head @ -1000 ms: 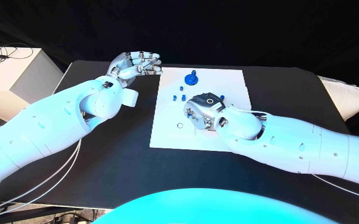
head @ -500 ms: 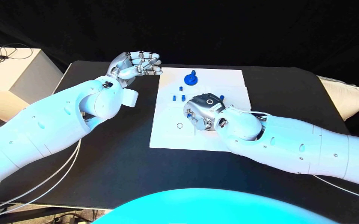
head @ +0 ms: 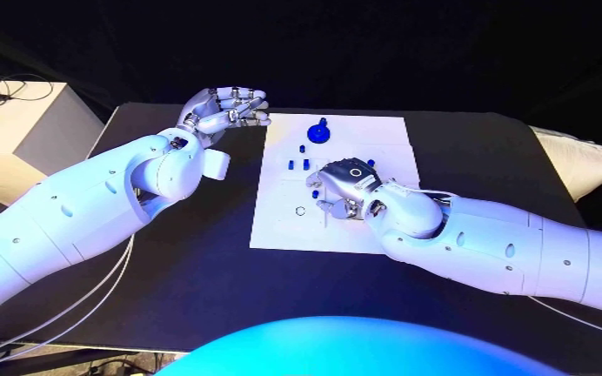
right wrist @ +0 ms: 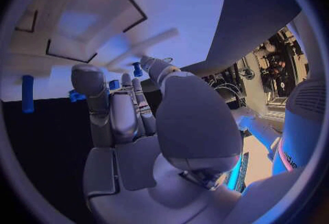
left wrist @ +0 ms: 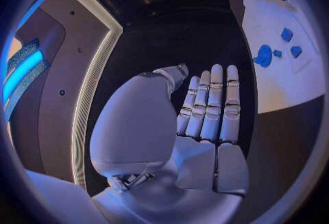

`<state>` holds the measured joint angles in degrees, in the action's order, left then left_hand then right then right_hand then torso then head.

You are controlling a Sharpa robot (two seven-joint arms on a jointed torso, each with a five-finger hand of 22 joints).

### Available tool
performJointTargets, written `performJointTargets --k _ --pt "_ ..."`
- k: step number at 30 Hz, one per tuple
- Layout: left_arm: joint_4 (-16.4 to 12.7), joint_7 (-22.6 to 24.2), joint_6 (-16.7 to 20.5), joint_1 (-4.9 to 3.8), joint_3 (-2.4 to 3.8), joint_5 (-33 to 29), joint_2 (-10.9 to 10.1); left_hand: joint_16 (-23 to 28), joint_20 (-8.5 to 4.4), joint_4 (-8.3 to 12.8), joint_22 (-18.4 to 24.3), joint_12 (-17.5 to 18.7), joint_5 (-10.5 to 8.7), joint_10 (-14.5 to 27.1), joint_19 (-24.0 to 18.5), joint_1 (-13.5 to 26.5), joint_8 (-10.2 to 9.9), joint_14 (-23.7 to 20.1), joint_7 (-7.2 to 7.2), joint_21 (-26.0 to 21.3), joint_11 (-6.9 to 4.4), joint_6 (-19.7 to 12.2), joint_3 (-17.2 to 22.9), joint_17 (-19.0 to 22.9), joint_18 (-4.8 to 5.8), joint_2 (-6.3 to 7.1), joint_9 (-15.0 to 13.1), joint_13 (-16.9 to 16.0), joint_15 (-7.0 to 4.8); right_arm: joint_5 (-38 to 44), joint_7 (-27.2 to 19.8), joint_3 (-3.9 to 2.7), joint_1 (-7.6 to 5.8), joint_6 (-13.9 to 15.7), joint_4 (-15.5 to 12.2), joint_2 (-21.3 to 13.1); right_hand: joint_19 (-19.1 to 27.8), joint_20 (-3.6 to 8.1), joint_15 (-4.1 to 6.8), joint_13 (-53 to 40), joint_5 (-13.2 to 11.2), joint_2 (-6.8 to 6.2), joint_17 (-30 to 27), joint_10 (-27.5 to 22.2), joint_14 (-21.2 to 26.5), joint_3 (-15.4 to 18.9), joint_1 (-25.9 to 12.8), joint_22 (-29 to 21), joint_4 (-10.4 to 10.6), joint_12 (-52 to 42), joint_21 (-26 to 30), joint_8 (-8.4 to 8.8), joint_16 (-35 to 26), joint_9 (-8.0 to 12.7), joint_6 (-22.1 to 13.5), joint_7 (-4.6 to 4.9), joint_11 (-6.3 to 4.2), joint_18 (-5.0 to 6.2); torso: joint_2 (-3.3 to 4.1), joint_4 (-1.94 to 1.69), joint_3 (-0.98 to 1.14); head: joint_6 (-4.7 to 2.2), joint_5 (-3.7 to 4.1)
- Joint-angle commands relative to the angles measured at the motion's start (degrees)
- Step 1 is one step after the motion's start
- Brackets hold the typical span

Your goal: Assemble the parts on the task board

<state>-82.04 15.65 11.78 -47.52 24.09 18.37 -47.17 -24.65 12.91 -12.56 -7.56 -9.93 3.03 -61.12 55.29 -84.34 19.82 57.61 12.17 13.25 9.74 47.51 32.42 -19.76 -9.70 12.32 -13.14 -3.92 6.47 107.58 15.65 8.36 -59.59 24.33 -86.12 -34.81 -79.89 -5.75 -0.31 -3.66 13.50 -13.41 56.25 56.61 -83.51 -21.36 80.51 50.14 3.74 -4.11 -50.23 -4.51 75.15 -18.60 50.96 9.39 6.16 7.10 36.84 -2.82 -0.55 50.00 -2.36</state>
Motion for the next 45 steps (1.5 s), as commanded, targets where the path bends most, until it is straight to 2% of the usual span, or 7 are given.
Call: performJointTargets --k 1,10,16,19,24,31,45 --pt "-0.08 0.15 -0.91 -0.06 0.04 0.13 0.04 -0.27 0.09 -0.16 0.09 -0.19 0.05 0.4 0.23 0.07 0.25 -0.4 1.35 -0.29 -0.1 -0.31 0.12 -0.1 -0.7 0.46 0.09 0.05 0.02 0.05 0.36 0.06 0.09 1.48 -0.12 -0.34 0.01 -0.19 -0.41 -0.06 -0.05 0.43 -0.21 -0.49 0.02 2.09 1.33 -0.41 0.8 -0.35 0.51 0.31 -0.26 0.51 -0.39 0.14 0.06 1.11 -0.01 -0.01 0.02 0.0 0.13" --pt "-0.01 0.13 -0.93 -0.06 0.04 0.14 0.05 -0.27 0.09 -0.16 0.09 -0.19 0.05 0.4 0.23 0.07 0.25 -0.4 1.35 -0.29 -0.1 -0.31 0.12 -0.1 -0.7 0.46 0.09 0.05 0.02 0.06 0.94 0.0 0.07 3.04 -0.97 -1.27 -0.1 -0.18 -0.4 -0.08 0.26 0.84 -0.46 -0.61 0.04 2.92 2.24 -0.76 1.53 -0.56 0.95 0.14 -0.42 0.76 0.09 0.16 0.06 1.15 0.0 -0.03 -0.01 0.0 0.5" --pt "0.02 0.13 -0.93 -0.06 0.04 0.15 0.06 -0.27 0.09 -0.16 0.09 -0.19 0.05 0.4 0.23 0.07 0.25 -0.4 1.35 -0.29 -0.1 -0.31 0.12 -0.1 -0.7 0.46 0.09 0.05 0.02 -1.57 0.95 -0.58 -0.41 3.41 -2.6 -3.36 -0.54 -0.03 -0.2 -0.22 0.86 0.88 -0.06 1.19 -0.17 2.55 2.84 -0.51 2.84 -1.8 0.8 -0.18 -0.2 1.17 1.25 0.28 -0.2 1.08 -0.04 -0.03 -0.05 0.0 0.76" --pt "0.0 0.13 -0.93 -0.06 0.04 0.15 0.01 -0.27 0.09 -0.16 0.09 -0.19 0.05 0.4 0.23 0.07 0.25 -0.4 1.35 -0.29 -0.1 -0.31 0.12 -0.1 -0.7 0.46 0.09 0.05 0.02 -5.13 0.59 -1.35 -1.45 1.73 -3.63 -5.3 -0.1 0.03 -0.16 -0.12 0.57 0.13 -0.12 1.68 -0.17 2.49 2.8 -2.19 3.33 -2.12 2.62 -0.12 -0.22 1.45 1.41 0.26 -0.27 1.39 -0.04 0.04 -0.01 0.0 0.88" --pt "-0.08 0.14 -0.88 -0.06 0.04 0.15 -0.17 -0.27 0.09 -0.16 0.09 -0.19 0.05 0.4 0.23 0.07 0.25 -0.4 1.35 -0.29 -0.1 -0.31 0.12 -0.1 -0.7 0.46 0.09 0.05 0.02 -12.93 -0.85 -2.28 -4.86 -2.52 -4.04 -8.66 -0.17 0.11 -0.04 -0.14 0.71 -0.46 0.87 2.02 -0.45 3.29 2.72 -1.87 3.94 -2.44 2.44 -0.13 0.31 1.71 1.57 0.1 -0.45 1.31 -0.01 0.25 0.0 0.0 1.27" --pt "-0.04 0.16 -0.85 -0.05 0.03 0.15 -0.18 -0.27 0.09 -0.16 0.09 -0.19 0.05 0.4 0.23 0.07 0.25 -0.4 1.35 -0.29 -0.1 -0.31 0.12 -0.1 -0.7 0.46 0.09 0.05 0.02 -19.47 -4.15 -2.95 -8.85 -7.62 -1.18 -11.32 -1.49 0.47 0.38 -0.38 1.59 -1.01 3.39 3.96 -1.04 3.76 2.96 1.06 4.68 -4.0 -0.55 -0.53 1.71 1.99 2.2 -0.61 -1.04 0.75 -0.12 0.23 0.07 -0.18 2.0" --pt "0.06 0.24 -0.84 -0.04 0.03 0.15 -0.05 -0.33 0.09 -0.15 0.12 -0.24 0.04 0.45 0.25 0.05 0.38 -0.47 1.35 -0.34 -0.09 -0.4 0.12 -0.14 -0.7 0.5 0.13 0.05 0.02 -15.84 -5.7 -3.05 -10.09 -13.73 4.44 -10.29 -1.71 0.62 0.36 -0.14 3.42 -1.3 4.13 1.97 -1.07 6.66 3.68 1.07 5.76 -3.84 -0.29 -0.8 2.21 2.49 2.23 -1.41 -0.93 0.68 0.03 0.1 0.0 -0.72 2.58"
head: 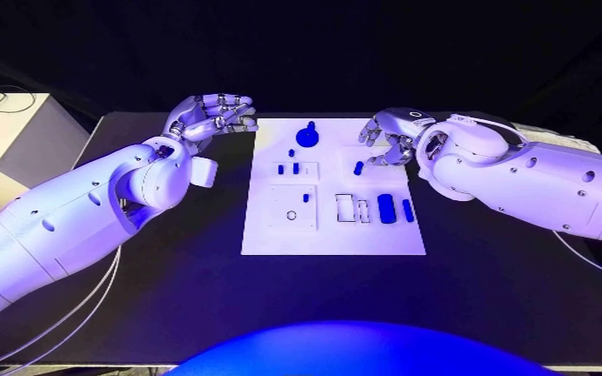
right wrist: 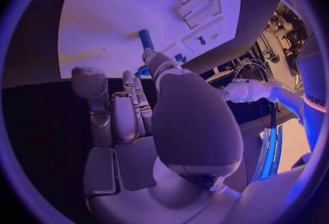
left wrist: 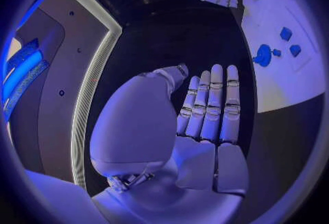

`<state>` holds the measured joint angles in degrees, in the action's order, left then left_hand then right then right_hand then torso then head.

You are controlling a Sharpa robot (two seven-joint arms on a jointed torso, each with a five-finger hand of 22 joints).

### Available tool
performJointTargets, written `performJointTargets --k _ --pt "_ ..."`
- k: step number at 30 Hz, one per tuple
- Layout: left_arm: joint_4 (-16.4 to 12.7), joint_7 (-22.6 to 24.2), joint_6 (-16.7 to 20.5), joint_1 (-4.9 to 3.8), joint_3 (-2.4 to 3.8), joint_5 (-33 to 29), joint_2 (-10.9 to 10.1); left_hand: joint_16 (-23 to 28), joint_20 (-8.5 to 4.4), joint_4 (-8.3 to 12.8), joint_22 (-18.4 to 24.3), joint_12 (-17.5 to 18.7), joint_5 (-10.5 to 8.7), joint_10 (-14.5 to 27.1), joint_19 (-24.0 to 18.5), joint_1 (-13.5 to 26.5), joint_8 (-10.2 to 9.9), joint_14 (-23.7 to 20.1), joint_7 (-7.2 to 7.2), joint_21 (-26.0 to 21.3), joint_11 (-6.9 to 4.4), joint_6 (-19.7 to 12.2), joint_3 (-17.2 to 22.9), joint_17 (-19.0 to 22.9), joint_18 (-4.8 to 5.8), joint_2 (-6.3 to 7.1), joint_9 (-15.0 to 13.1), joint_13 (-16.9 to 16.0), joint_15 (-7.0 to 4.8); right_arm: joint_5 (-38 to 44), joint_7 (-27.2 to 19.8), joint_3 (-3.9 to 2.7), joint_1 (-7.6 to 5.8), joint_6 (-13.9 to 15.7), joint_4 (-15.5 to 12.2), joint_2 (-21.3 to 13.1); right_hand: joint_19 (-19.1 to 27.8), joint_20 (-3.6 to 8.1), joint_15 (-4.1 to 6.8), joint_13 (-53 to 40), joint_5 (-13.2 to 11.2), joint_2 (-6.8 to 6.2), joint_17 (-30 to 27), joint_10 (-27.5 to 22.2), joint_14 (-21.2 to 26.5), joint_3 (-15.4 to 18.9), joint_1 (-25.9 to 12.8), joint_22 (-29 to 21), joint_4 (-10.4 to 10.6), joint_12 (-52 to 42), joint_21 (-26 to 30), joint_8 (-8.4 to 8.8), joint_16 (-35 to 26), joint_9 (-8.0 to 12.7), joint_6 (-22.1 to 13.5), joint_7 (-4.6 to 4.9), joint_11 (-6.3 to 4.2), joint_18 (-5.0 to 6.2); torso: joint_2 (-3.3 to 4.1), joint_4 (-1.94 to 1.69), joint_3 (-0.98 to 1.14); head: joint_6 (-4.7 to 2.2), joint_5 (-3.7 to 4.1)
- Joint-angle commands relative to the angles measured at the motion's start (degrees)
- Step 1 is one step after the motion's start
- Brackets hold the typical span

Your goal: Assemble the parts on the task board

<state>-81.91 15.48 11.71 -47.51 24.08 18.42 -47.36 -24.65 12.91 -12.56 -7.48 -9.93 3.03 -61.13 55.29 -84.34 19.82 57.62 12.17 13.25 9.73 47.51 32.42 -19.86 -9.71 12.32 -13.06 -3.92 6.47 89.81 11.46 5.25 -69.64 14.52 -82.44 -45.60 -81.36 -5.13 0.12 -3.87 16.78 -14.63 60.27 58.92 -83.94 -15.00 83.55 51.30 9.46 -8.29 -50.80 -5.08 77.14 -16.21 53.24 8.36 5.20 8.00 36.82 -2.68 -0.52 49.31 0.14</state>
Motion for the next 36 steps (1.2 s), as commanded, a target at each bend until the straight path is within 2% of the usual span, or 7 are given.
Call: performJointTargets --k 1,7,13,19,22,28,36 --pt "-0.07 0.41 -0.78 -0.05 0.04 0.11 0.14 -0.34 0.1 -0.15 0.05 -0.24 0.04 0.45 0.25 0.05 0.38 -0.48 1.35 -0.34 -0.09 -0.4 0.12 -0.05 -0.7 0.5 0.05 0.05 0.03 2.15 -1.53 0.09 -0.02 -4.07 0.98 0.69 -0.25 0.0 -0.06 0.07 0.14 -0.07 0.1 -0.34 -0.64 0.3 0.64 -0.09 0.04 0.34 0.28 -0.23 0.22 0.09 -0.04 -0.37 0.03 -0.21 0.08 -0.05 -0.05 -0.01 0.09" --pt "-0.12 0.4 -0.77 -0.05 0.04 0.12 0.1 -0.34 0.1 -0.15 0.05 -0.24 0.04 0.45 0.25 0.05 0.38 -0.48 1.35 -0.34 -0.09 -0.4 0.12 -0.05 -0.7 0.5 0.05 0.05 0.03 2.94 -1.71 0.3 0.23 -5.27 1.65 1.63 -0.29 -0.02 -0.07 0.0 0.19 0.33 -0.08 -0.25 -0.58 0.87 1.16 0.0 0.24 0.1 0.25 -0.49 0.15 0.11 0.37 -0.51 0.0 -0.22 0.13 -0.26 -0.13 0.26 0.11" --pt "-0.19 0.39 -0.73 -0.05 0.04 0.15 0.0 -0.34 0.1 -0.15 0.05 -0.24 0.04 0.45 0.25 0.05 0.38 -0.48 1.35 -0.34 -0.09 -0.4 0.12 -0.05 -0.7 0.5 0.05 0.05 0.03 3.06 -1.83 0.51 0.58 -6.19 1.58 2.17 -0.4 0.04 0.03 -0.08 0.35 0.74 -0.12 0.4 -0.54 0.97 1.68 0.24 0.57 -0.44 0.09 -0.97 0.12 0.08 1.21 -0.32 -0.13 -0.23 0.1 -0.11 -0.14 0.62 -0.07" --pt "-0.15 0.37 -0.73 -0.05 0.04 0.22 0.03 -0.34 0.1 -0.15 0.05 -0.24 0.04 0.45 0.25 0.05 0.38 -0.48 1.35 -0.34 -0.09 -0.4 0.12 -0.05 -0.7 0.5 0.05 0.05 0.03 3.07 -1.88 0.68 0.95 -6.93 1.49 2.64 -0.88 0.04 -0.07 -0.08 0.61 0.9 0.57 2.22 -0.74 -0.34 2.1 1.44 1.51 -1.03 -1.05 -2.0 0.51 0.12 3.58 0.47 0.06 -0.49 0.07 0.01 -0.09 0.69 -0.17" --pt "-0.14 0.36 -0.73 -0.05 0.04 0.23 0.05 -0.34 0.1 -0.15 0.05 -0.24 0.04 0.45 0.25 0.05 0.38 -0.48 1.35 -0.34 -0.09 -0.4 0.12 -0.05 -0.7 0.5 0.05 0.05 0.03 3.1 -1.78 0.75 1.08 -6.69 1.68 2.88 -1.11 -0.02 -0.13 -0.04 0.65 0.78 1.11 3.0 -0.88 -1.51 2.25 2.16 2.0 -0.96 -1.74 -2.3 0.82 0.24 4.57 0.63 0.15 -0.63 0.06 -0.01 -0.12 0.69 -0.14" --pt "-0.14 0.35 -0.72 -0.05 0.04 0.24 0.05 -0.34 0.1 -0.15 0.05 -0.24 0.04 0.45 0.25 0.05 0.38 -0.48 1.35 -0.34 -0.09 -0.4 0.12 -0.05 -0.7 0.5 0.05 0.05 0.03 3.99 -1.13 0.95 1.31 -5.59 2.38 3.36 -1.51 0.07 0.0 0.06 -0.7 0.26 2.41 5.6 -1.16 -7.52 2.64 3.67 3.25 0.15 -3.16 -2.71 1.69 0.68 6.49 0.61 0.0 -0.83 0.01 -0.08 -0.08 0.69 -0.15" --pt "-0.13 0.3 -0.73 -0.05 0.04 0.24 0.02 -0.34 0.1 -0.15 0.05 -0.24 0.04 0.45 0.25 0.05 0.38 -0.48 1.35 -0.34 -0.09 -0.4 0.12 -0.05 -0.7 0.5 0.05 0.05 0.03 5.11 -0.76 1.05 1.72 -4.44 3.04 3.99 -1.49 0.16 0.05 0.06 -0.74 -0.45 2.53 6.6 -1.14 -10.52 2.13 4.04 3.53 1.05 -3.41 -2.88 1.83 0.81 7.1 0.55 -0.11 -0.85 0.03 -0.08 -0.09 0.69 -0.23"
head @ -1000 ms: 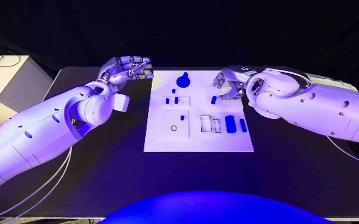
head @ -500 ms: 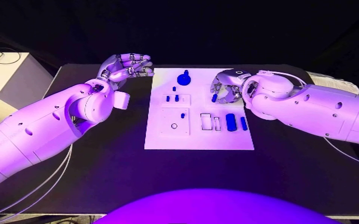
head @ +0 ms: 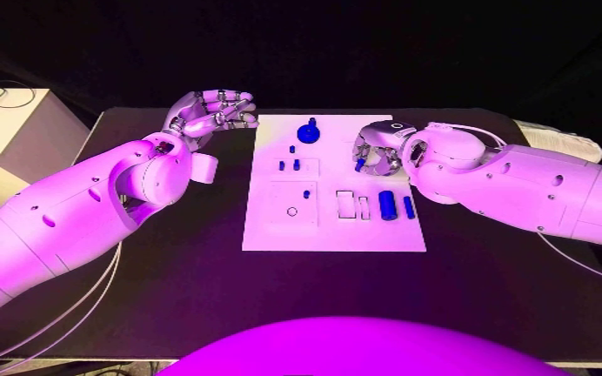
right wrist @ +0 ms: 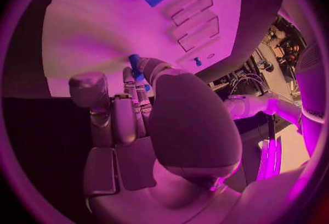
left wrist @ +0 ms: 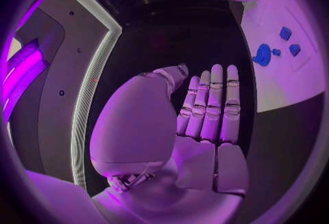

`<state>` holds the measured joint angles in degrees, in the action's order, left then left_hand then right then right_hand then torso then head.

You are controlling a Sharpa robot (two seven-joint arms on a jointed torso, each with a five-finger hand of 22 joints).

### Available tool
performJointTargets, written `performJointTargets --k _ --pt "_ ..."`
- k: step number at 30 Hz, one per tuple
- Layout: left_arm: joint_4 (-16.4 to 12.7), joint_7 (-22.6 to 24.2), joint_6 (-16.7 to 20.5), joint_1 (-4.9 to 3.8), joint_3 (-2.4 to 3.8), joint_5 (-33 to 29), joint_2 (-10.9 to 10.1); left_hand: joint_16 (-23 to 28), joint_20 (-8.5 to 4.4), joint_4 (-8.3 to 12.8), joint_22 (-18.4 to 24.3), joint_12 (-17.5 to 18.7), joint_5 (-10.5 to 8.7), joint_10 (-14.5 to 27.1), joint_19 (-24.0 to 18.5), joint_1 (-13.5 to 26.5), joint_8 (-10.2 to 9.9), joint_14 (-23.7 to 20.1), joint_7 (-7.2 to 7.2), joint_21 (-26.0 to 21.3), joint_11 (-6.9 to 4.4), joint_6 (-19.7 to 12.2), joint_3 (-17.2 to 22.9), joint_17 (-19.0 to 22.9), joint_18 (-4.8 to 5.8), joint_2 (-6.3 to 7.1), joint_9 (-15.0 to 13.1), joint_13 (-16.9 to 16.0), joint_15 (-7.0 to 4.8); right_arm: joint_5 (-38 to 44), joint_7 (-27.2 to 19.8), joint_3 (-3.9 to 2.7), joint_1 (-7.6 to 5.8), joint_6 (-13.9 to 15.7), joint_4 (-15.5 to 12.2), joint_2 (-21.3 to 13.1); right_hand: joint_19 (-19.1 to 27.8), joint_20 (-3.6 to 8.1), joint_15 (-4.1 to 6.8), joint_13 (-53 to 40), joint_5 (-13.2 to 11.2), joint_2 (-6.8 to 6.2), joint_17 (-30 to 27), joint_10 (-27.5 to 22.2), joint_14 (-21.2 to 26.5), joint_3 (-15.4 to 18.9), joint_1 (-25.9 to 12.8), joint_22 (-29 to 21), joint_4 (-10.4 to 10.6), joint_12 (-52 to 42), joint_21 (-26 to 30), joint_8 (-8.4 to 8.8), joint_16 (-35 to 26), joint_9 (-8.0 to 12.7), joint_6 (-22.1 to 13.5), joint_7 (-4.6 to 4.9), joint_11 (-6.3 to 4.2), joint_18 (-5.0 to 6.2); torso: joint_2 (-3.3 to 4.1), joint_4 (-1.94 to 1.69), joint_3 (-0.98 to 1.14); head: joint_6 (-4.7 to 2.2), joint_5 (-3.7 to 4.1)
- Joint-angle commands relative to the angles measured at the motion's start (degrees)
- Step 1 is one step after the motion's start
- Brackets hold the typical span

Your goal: Assemble the parts on the task board

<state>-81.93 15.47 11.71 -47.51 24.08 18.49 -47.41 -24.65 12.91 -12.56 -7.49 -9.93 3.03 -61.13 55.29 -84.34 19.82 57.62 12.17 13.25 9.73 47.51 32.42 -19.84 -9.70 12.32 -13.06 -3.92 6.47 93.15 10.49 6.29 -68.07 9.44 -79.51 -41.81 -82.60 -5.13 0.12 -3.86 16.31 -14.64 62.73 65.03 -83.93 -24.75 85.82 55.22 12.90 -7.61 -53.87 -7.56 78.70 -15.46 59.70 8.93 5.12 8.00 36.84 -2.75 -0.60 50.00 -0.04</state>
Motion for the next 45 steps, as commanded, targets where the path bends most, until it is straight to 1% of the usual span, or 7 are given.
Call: performJointTargets --k 1,7,11,21,26,36,45 --pt "-0.11 0.31 -0.73 -0.06 0.04 0.16 0.07 -0.34 0.1 -0.16 0.06 -0.24 0.04 0.46 0.25 0.05 0.38 -0.48 1.35 -0.34 -0.09 -0.41 0.12 -0.07 -0.7 0.5 0.06 0.05 0.02 1.83 0.23 0.02 0.23 0.86 0.14 0.29 -0.25 0.17 0.05 0.05 -0.23 -0.4 0.04 0.6 -1.13 -1.08 -0.24 0.16 0.14 0.46 -0.37 -0.43 0.27 0.06 0.71 -0.03 -0.04 -0.85 0.01 -0.01 0.0 0.0 -0.06" --pt "-0.11 0.24 -0.76 -0.06 0.04 0.16 0.05 -0.34 0.1 -0.16 0.06 -0.24 0.04 0.46 0.25 0.05 0.38 -0.48 1.35 -0.34 -0.09 -0.41 0.12 -0.07 -0.7 0.5 0.06 0.05 0.02 1.99 0.49 0.07 0.64 1.83 0.32 0.78 -0.33 0.28 0.28 -0.05 0.52 0.18 0.22 1.94 -1.17 -3.31 -1.0 0.75 0.23 0.81 -0.88 -1.04 0.42 -0.16 1.67 -0.36 -0.34 -0.91 0.02 0.0 0.0 0.0 -0.08" --pt "-0.13 0.21 -0.76 -0.06 0.04 0.16 0.03 -0.48 0.1 -0.2 0.11 -0.37 0.05 0.51 0.31 0.03 0.65 -0.56 1.36 -0.42 -0.09 -0.51 0.16 -0.15 -0.71 0.47 0.12 0.05 0.03 2.05 0.79 0.09 0.84 2.73 0.31 0.91 -0.47 0.59 0.66 -0.16 -1.57 1.02 0.63 3.68 -1.27 -5.92 -1.07 1.59 -0.78 1.05 -1.63 -1.93 0.67 -0.63 2.72 -0.81 -0.81 -1.02 0.0 0.03 -0.02 0.0 -0.16" --pt "-0.11 0.12 -0.78 -0.06 0.04 0.16 0.0 -0.48 0.1 -0.2 0.11 -0.37 0.05 0.51 0.31 0.03 0.65 -0.56 1.36 -0.42 -0.09 -0.51 0.16 -0.15 -0.71 0.47 0.12 0.05 0.03 1.87 2.81 0.11 1.09 7.25 -0.11 0.68 -1.15 1.31 1.45 -0.59 -0.86 3.25 2.35 7.14 -1.75 -9.93 -1.93 4.67 -3.73 1.69 -4.65 -4.22 1.6 -2.52 4.07 -1.65 -1.75 -1.54 -0.09 0.03 -0.04 0.0 -0.14" --pt "0.03 0.08 -0.8 -0.06 0.04 0.17 0.01 -0.5 0.1 -0.19 0.12 -0.4 0.05 0.52 0.32 0.0 0.7 -0.58 1.35 -0.43 -0.09 -0.54 0.18 -0.16 -0.71 0.46 0.14 0.05 0.02 1.05 3.99 0.08 1.14 9.57 -0.88 0.1 -1.22 1.4 1.48 -0.62 -1.14 3.46 2.66 7.58 -1.83 -11.18 -2.44 5.13 -4.53 2.04 -5.07 -4.63 1.8 -3.02 3.9 -1.67 -1.81 -1.62 -0.16 0.04 -0.01 0.0 -0.15" --pt "0.25 0.06 -0.78 -0.06 0.04 0.17 0.01 -0.5 0.1 -0.19 0.12 -0.4 0.05 0.52 0.32 0.0 0.7 -0.58 1.35 -0.43 -0.09 -0.54 0.18 -0.16 -0.71 0.46 0.14 0.05 0.02 -2.5 4.13 -0.74 0.82 12.94 -4.63 -2.22 -1.4 1.44 1.49 -0.65 -1.45 3.43 2.9 8.06 -1.87 -12.58 -3.53 6.4 -5.64 2.61 -6.3 -5.22 1.99 -3.81 3.55 -1.67 -1.82 -1.85 -0.09 0.11 -0.01 0.0 -0.06" --pt "0.36 0.06 -0.79 -0.06 0.03 0.17 0.11 -0.5 0.1 -0.19 0.12 -0.4 0.05 0.52 0.32 0.0 0.7 -0.58 1.35 -0.43 -0.09 -0.54 0.18 -0.16 -0.71 0.46 0.14 0.05 0.02 -1.75 3.55 -1.16 0.4 14.21 -10.55 -3.03 -1.49 1.44 1.48 -0.67 -1.62 3.44 3.08 8.18 -1.9 -12.98 -3.89 6.89 -6.04 2.81 -6.78 -5.42 2.09 -4.08 3.41 -1.67 -1.82 -1.94 -0.06 0.1 -0.01 0.0 -0.57"
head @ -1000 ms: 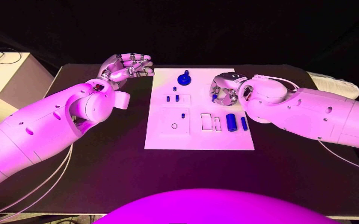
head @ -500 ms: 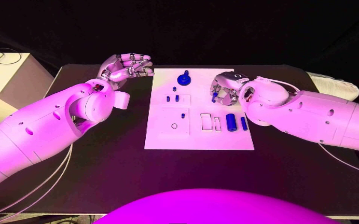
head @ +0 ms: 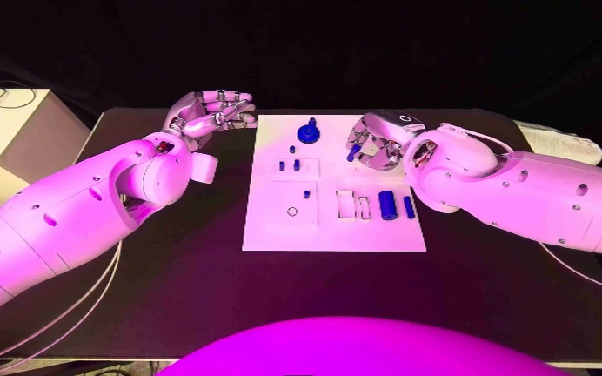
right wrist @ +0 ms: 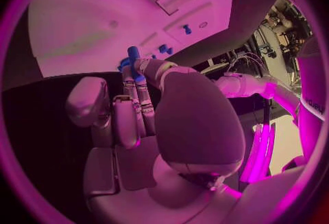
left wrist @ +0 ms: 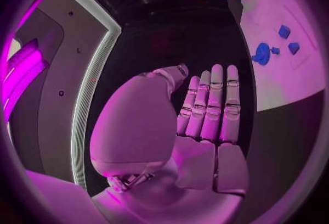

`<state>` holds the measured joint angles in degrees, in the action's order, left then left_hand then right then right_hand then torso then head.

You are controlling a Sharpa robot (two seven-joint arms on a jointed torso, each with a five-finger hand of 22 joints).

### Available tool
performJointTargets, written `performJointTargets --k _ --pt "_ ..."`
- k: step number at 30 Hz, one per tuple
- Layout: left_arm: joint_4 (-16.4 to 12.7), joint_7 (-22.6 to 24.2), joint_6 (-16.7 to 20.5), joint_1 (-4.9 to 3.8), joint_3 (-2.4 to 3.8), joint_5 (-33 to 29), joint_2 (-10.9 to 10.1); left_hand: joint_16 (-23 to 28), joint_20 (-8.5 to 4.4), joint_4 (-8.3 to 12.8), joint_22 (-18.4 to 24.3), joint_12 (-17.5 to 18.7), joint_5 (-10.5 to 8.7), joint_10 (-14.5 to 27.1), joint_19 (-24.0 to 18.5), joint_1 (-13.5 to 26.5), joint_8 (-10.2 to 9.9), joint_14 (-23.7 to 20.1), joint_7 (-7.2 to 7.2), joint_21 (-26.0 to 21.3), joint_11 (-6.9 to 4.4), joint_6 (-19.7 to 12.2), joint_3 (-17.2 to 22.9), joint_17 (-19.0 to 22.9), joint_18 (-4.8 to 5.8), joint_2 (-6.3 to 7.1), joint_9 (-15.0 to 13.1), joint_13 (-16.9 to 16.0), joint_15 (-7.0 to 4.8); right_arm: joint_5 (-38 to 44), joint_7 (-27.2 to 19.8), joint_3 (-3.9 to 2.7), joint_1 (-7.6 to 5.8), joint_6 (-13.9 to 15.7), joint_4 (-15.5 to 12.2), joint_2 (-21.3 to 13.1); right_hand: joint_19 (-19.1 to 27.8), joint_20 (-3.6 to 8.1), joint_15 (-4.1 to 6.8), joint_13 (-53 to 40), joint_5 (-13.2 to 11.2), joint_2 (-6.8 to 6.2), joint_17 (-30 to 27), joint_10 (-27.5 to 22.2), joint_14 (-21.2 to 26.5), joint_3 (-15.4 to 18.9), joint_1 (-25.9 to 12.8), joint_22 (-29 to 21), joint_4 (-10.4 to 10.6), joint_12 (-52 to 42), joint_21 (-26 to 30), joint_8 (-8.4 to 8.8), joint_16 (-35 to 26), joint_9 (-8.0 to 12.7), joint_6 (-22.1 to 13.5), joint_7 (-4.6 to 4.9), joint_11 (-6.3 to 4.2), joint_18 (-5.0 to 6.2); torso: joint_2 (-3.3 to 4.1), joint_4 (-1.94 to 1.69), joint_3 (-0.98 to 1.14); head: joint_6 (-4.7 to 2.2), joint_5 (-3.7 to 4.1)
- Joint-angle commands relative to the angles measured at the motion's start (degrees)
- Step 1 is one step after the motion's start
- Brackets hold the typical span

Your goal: Assemble the parts on the task board

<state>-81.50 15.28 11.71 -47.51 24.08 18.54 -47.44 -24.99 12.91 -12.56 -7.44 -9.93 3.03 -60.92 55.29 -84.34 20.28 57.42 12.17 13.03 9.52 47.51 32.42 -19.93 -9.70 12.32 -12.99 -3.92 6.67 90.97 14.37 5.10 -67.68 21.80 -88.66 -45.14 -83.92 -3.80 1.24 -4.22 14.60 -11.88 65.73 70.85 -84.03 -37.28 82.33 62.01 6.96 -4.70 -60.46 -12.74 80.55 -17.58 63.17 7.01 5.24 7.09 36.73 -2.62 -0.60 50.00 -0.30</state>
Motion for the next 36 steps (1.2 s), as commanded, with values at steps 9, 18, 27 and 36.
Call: performJointTargets --k 9,18,27,36 --pt "-0.09 0.23 -0.9 -0.05 0.04 0.12 0.4 -0.16 0.1 -0.19 0.07 -0.4 0.05 0.31 0.32 0.01 0.25 -0.38 1.35 -0.21 0.12 -0.54 0.18 -0.07 -0.71 0.46 0.07 0.05 -0.18 7.78 -0.58 1.17 1.03 1.59 -5.39 3.38 -0.18 0.11 0.35 -0.31 -0.03 0.68 0.13 2.41 -1.81 -0.6 -0.53 0.24 -0.27 -0.01 -0.33 -0.32 0.27 -2.08 -0.11 0.24 -1.94 -1.04 0.02 -0.12 -0.05 0.0 -0.99" --pt "-0.15 0.19 -0.92 -0.05 0.03 0.12 0.45 -0.24 0.1 -0.18 0.1 -0.47 0.04 0.36 0.36 -0.04 0.42 -0.44 1.35 -0.26 0.12 -0.63 0.21 -0.12 -0.71 0.48 0.12 0.05 -0.18 13.15 -0.63 2.13 3.31 1.3 -6.48 6.92 -0.16 0.08 0.36 -0.32 -0.17 0.65 0.11 2.46 -1.8 -0.88 -0.71 0.38 -0.62 0.16 -0.44 -0.46 0.29 -2.28 -0.22 0.21 -1.96 -1.07 0.09 -0.09 -0.07 0.0 -1.57" --pt "-0.14 0.17 -0.94 -0.05 0.03 0.12 0.5 -0.24 0.1 -0.18 0.1 -0.47 0.04 0.36 0.36 -0.04 0.42 -0.44 1.35 -0.26 0.12 -0.63 0.21 -0.12 -0.71 0.48 0.12 0.05 -0.18 14.75 -0.57 2.62 4.8 0.95 -5.77 8.71 -0.16 0.08 0.36 -0.32 -0.17 0.65 0.11 2.46 -1.8 -0.88 -0.71 0.38 -0.62 0.16 -0.44 -0.46 0.29 -2.28 -0.22 0.21 -1.96 -1.07 0.22 -0.2 -0.06 0.0 -2.0" --pt "-0.23 0.15 -0.95 -0.05 0.03 0.12 0.46 -0.24 0.1 -0.18 0.1 -0.47 0.04 0.36 0.36 -0.04 0.42 -0.44 1.35 -0.26 0.12 -0.63 0.21 -0.12 -0.71 0.48 0.12 0.05 -0.18 15.59 -0.29 2.92 5.37 -0.3 -4.84 9.68 -0.15 0.07 0.36 -0.32 -0.2 0.64 0.07 2.46 -1.79 -0.97 -0.78 0.38 -0.72 0.21 -0.42 -0.5 0.28 -2.34 -0.26 0.22 -1.94 -1.07 0.18 -0.08 -0.02 0.0 -2.32"
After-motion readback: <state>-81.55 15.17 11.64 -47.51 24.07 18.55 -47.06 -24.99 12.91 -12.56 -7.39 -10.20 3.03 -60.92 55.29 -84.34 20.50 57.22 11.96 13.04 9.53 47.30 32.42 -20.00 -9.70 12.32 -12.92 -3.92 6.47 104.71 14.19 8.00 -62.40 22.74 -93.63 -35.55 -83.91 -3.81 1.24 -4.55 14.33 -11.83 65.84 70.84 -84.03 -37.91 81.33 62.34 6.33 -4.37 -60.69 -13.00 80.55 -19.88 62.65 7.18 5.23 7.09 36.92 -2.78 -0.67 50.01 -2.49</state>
